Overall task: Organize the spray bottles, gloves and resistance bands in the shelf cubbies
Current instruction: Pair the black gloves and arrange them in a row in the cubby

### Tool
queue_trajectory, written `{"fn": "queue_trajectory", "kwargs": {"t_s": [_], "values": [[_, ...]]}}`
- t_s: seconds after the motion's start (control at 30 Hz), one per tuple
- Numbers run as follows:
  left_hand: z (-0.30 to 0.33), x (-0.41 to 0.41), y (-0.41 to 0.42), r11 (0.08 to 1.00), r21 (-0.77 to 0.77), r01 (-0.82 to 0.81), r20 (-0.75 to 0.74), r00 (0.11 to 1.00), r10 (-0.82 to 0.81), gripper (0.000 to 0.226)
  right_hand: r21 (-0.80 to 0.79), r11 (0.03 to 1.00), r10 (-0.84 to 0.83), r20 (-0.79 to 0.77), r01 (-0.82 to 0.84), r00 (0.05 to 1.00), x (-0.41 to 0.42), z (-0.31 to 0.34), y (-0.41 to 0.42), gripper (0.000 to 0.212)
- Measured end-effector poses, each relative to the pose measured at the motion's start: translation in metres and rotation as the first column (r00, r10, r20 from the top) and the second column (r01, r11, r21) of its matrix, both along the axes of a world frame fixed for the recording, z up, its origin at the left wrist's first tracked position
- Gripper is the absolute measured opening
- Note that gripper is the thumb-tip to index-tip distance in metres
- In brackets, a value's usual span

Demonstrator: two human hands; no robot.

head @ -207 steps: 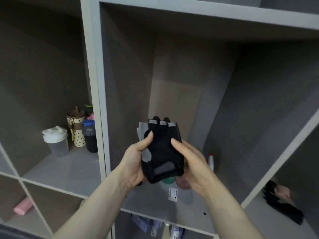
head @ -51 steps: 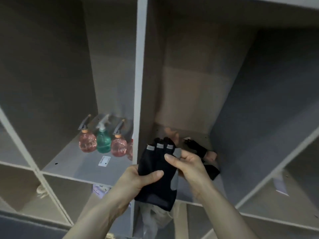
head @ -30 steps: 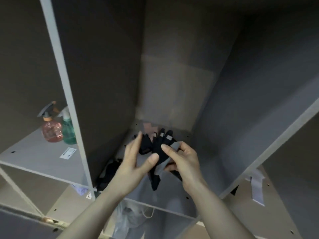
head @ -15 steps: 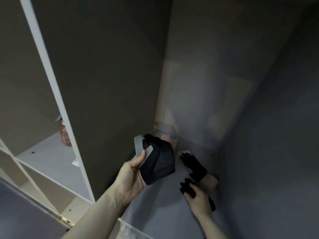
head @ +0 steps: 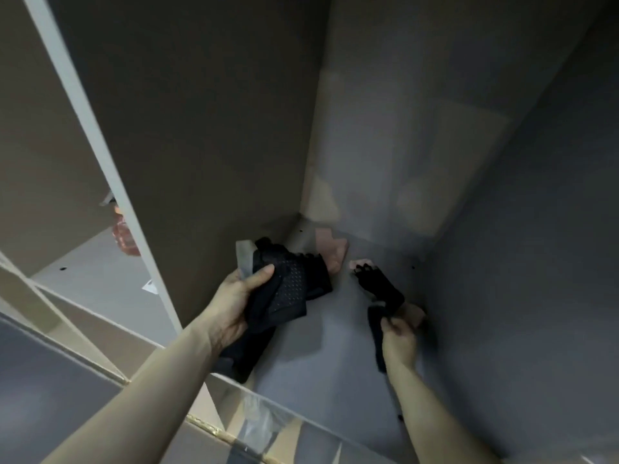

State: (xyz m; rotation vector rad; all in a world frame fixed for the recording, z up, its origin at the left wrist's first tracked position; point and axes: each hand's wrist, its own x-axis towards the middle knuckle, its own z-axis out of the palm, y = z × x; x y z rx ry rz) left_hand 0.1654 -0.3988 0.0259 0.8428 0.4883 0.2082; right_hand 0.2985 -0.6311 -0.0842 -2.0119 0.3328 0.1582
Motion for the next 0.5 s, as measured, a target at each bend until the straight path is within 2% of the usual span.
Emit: {"fn": "queue_trajectory", "kwargs": {"t_s": [0.03,0.07,0.1,0.17,0.33,0.43,0.5], "values": [[0.002,-0.001,0.0,1.0,0.014,0.008,0.014,1.0,-0.009,0.018,0.204,0.977,-0.044,-0.08,0.06,0.996,-0.001,0.014,0.004,0.026],[0.005,-0.003,0.0,1.0,0.025,0.018,0.029,0.999,-0.019,0.018,0.422,0.901,-0.04,-0.154,0.102,0.987,-0.005,0.029,0.008,0.032],[0.009,-0.004,0.0,0.999,0.028,0.03,0.047,0.998,-0.032,0.018,0.612,0.781,0.005,-0.203,0.123,0.979,-0.01,0.041,0.01,0.037],[0.019,-0.007,0.001,0.998,0.014,0.059,0.075,0.995,-0.06,0.019,0.803,0.587,0.13,-0.217,0.101,0.968,-0.024,0.066,0.009,0.04],[0.048,-0.018,0.002,0.982,-0.014,0.187,0.142,0.973,-0.183,0.034,0.928,0.366,0.374,-0.082,-0.066,0.924,-0.051,0.127,0.007,0.045],[0.061,-0.027,0.0,0.972,-0.01,0.233,0.164,0.96,-0.228,0.036,0.943,0.313,0.448,-0.043,-0.112,0.893,-0.062,0.156,0.014,0.046],[0.067,-0.032,-0.001,0.97,-0.009,0.243,0.18,0.955,-0.238,0.055,0.944,0.301,0.468,-0.024,-0.134,0.883,-0.068,0.169,0.019,0.047]]}}
